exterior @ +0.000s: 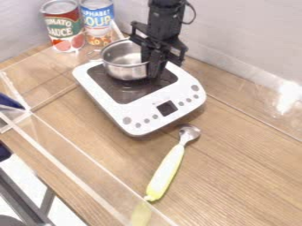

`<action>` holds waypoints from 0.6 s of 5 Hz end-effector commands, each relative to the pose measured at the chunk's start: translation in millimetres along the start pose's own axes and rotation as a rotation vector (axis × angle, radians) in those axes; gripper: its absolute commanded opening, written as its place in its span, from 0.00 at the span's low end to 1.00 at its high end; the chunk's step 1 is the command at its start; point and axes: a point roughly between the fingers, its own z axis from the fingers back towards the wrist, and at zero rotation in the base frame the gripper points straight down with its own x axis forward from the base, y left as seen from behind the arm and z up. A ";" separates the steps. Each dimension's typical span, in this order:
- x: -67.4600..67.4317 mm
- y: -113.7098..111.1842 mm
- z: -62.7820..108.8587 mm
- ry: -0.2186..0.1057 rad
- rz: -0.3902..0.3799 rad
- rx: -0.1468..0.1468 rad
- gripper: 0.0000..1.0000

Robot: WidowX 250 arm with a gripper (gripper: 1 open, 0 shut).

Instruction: Remove silver pot from the white and black stove top and place it on the table

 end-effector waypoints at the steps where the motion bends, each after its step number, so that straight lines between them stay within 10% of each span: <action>1: 8.0 1.0 62.6 -0.155 -0.011 0.051 0.00; 3: 8.5 -5.5 88.0 -0.188 -0.043 0.063 0.00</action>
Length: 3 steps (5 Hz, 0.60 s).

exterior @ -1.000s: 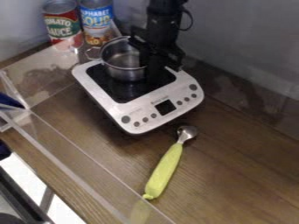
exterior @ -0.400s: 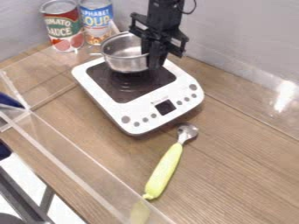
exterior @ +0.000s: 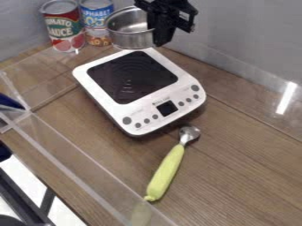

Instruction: Remove silver pot from the white and black stove top and place it on the table

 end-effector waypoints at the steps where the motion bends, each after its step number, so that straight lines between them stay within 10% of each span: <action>1: 5.9 -9.6 48.3 -0.134 -0.022 0.037 0.00; 3: 2.9 -30.3 48.0 -0.136 -0.057 0.029 0.00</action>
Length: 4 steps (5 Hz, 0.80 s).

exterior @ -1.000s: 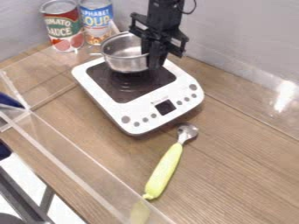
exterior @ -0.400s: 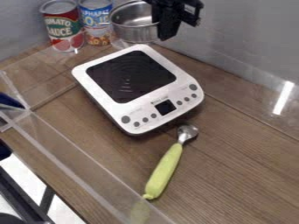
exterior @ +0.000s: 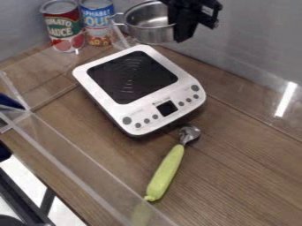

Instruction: Remove silver pot from the white and black stove top and place it on the table

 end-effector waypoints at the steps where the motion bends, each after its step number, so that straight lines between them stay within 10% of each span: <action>1: -1.9 -15.0 23.2 -0.070 -0.029 0.015 0.00; 4: -1.2 -85.0 24.3 -0.088 -0.121 0.018 0.00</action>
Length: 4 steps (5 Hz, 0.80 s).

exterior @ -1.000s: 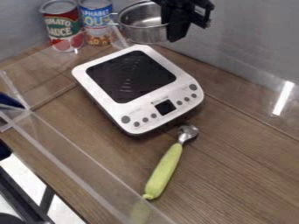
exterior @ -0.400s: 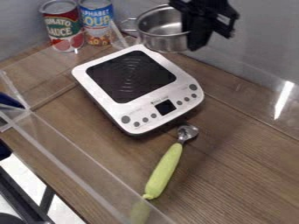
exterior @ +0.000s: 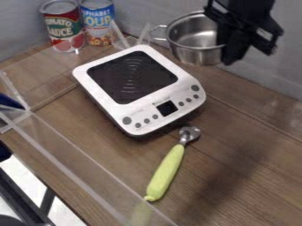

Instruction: Remove silver pot from the white and black stove top and place it on the table

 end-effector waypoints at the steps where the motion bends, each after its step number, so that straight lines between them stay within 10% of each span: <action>1: 3.3 -13.6 19.7 -0.079 -0.011 0.016 0.00; 4: -11.1 -42.0 -7.3 -0.064 -0.024 0.001 0.00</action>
